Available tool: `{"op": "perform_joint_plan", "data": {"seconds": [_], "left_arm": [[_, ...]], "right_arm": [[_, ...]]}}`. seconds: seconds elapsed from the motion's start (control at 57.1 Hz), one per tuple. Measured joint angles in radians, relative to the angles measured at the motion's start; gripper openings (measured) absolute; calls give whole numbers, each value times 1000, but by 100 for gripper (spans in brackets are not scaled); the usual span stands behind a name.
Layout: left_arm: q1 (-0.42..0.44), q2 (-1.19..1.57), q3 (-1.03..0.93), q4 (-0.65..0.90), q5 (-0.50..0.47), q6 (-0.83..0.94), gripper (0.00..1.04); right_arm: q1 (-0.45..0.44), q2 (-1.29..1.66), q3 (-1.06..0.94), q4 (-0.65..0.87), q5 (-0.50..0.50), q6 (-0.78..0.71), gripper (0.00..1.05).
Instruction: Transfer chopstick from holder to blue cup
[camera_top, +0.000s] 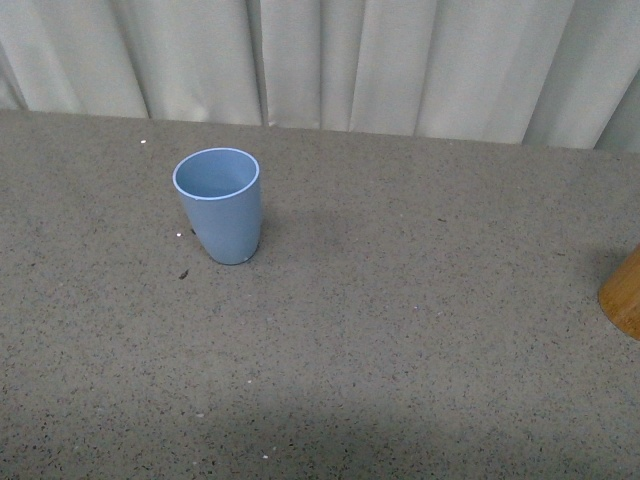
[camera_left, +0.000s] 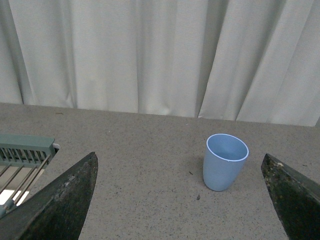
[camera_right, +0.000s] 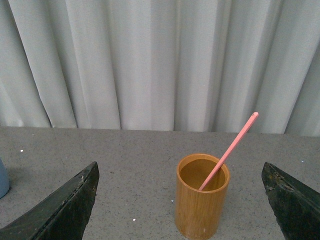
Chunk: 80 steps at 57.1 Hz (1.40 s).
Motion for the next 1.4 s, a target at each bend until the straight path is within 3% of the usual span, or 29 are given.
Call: {"op": "perform_joint_plan", "data": {"seconds": [0.561,0.666,0.701,0.823,1.051,1.401], "left_arm": [[0,0,0,0,0,-1,98],[60,118,56,-151,185,-224,98],[66,175,65,-155,198,-299,98],[-7,414,109,-31,97,-568,98],[-177,926,311,179,-87,-689,98],[-250,1508,607,232,-140,-741,98]], "right_arm": [[0,0,0,0,0,0,95],[0,0,0,0,0,0,95],[0,0,0,0,-1,0,95],[0,0,0,0,0,0,95],[0,0,0,0,0,0,95],[0,0,0,0,0,0,95]]}}
